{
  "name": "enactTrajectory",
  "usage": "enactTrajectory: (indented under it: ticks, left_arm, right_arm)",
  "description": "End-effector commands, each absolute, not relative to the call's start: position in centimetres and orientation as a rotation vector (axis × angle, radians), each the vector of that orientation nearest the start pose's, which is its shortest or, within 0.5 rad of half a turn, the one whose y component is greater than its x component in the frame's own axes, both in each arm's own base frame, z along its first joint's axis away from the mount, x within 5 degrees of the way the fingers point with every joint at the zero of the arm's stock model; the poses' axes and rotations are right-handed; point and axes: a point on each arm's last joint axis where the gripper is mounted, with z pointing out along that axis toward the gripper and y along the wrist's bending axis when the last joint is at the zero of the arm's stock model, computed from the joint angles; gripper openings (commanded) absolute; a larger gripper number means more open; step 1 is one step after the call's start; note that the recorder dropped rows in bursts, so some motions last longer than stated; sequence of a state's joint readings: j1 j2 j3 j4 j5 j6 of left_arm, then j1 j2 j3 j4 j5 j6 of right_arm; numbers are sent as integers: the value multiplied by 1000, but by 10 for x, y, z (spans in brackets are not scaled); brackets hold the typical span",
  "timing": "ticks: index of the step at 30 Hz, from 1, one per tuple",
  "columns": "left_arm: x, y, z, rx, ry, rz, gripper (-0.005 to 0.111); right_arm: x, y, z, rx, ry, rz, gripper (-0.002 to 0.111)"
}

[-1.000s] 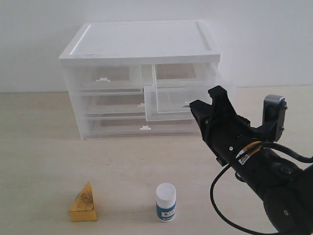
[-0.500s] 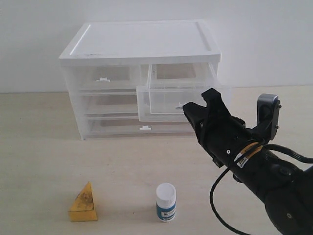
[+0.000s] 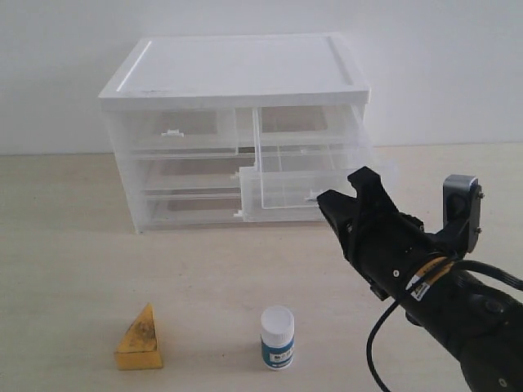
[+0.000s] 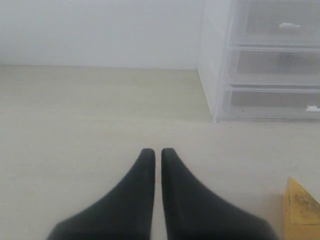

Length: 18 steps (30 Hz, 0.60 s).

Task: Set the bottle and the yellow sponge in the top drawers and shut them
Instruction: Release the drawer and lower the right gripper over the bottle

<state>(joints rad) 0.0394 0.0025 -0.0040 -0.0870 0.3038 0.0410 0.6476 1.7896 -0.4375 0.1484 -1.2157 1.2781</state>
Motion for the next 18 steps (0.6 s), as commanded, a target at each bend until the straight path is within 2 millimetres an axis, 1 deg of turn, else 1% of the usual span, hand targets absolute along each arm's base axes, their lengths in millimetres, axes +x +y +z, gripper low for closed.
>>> enactTrajectory:
  ticks: [1,3,7,9,10,13,18]
  left_arm:
    - [55,0,187,-46,1774,-22,4]
    - [55,0,187,-46,1774,-22,4]
    - [55,0,187,-46,1774,-22,4]
    - [55,0,187,-46,1774,-22,4]
    - [55,0,187,-46,1774,-22,4]
    - [55,0,187,-46,1774,-22,4]
    - [55,0,187,-46,1774,-22,4]
  right_arm:
    - [233,162,156,692,1667,1372,2]
    - [232,163,156,680,1674,1378,9]
    - [231,166,156,642,1693,1395,35]
    - [229,168,156,614,1707,1408,44]
    - [228,169,156,595,1716,1416,46]
    - [225,174,156,518,1751,1443,47]
    - [216,183,157,300,1808,1462,47]
